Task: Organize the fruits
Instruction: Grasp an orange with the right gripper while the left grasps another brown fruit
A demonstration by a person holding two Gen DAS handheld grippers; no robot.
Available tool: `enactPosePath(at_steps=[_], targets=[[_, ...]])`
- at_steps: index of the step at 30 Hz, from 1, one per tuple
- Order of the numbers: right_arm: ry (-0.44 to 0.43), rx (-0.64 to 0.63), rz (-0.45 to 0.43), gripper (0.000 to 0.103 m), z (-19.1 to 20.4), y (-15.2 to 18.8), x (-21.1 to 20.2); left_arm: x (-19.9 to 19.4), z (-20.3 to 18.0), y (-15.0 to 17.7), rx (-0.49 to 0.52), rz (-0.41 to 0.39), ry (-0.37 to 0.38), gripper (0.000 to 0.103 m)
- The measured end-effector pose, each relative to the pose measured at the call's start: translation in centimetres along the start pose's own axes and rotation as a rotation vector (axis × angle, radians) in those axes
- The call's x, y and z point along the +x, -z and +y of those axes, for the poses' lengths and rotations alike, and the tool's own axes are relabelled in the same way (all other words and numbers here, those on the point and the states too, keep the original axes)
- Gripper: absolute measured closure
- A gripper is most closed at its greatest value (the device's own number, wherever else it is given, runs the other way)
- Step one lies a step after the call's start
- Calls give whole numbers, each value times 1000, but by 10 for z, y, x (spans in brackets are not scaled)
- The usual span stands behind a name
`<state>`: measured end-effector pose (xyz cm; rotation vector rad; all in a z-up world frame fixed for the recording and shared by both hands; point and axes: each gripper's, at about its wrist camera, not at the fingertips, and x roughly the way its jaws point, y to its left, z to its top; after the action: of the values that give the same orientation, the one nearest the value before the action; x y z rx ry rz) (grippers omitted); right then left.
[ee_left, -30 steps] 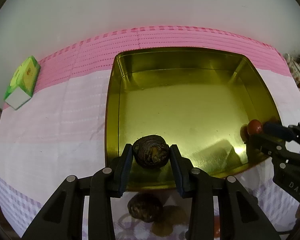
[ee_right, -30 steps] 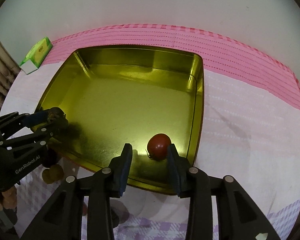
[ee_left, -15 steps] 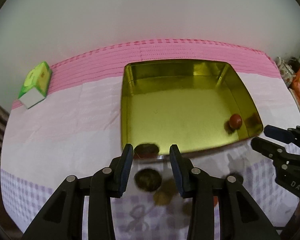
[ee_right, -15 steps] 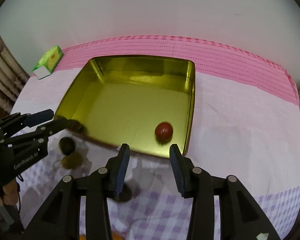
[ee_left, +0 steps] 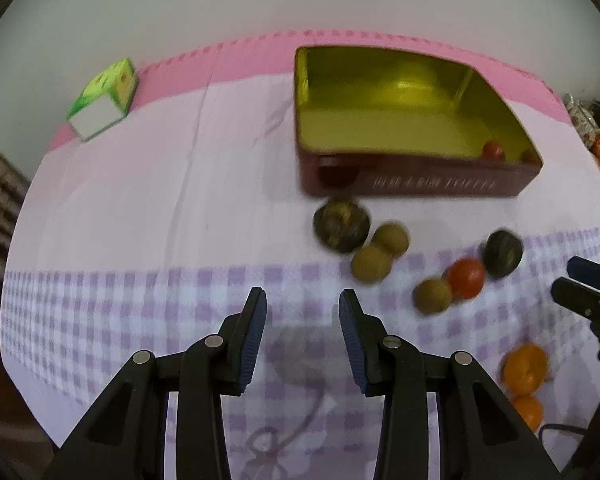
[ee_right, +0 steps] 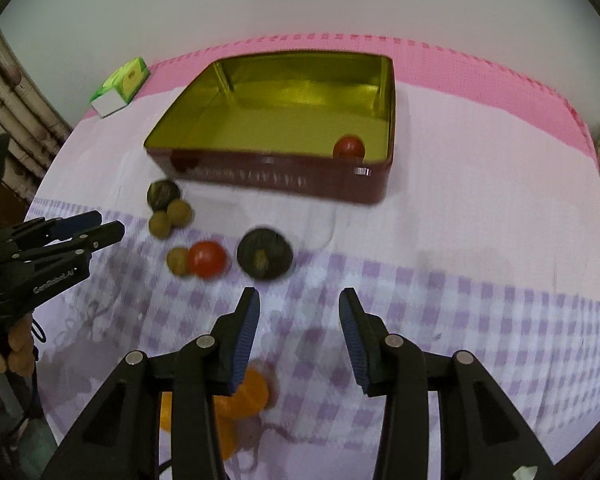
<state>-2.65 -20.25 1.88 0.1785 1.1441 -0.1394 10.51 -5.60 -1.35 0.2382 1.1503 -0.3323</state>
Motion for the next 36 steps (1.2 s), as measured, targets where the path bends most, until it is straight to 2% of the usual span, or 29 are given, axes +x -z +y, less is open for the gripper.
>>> enactPosePath(at_steps=[7, 13, 18, 22, 30, 36], targets=[[-20, -6, 47, 64, 7, 26, -3, 10, 4, 30, -20, 54, 2, 64], [-54, -27, 88, 64, 19, 41, -5, 3, 0, 42, -15, 41, 13, 64], [-70, -71, 114, 61, 34, 43, -1, 1, -2, 39, -12, 41, 14, 64], [-43, -102, 140, 58, 42, 43, 7, 0, -2, 39, -12, 49, 16, 64], [-60, -70, 186, 60, 34, 41, 23, 0, -2, 40, -15, 59, 19, 64], [-52, -82, 183, 62, 38, 44, 23, 2, -1, 41, -12, 65, 18, 64]])
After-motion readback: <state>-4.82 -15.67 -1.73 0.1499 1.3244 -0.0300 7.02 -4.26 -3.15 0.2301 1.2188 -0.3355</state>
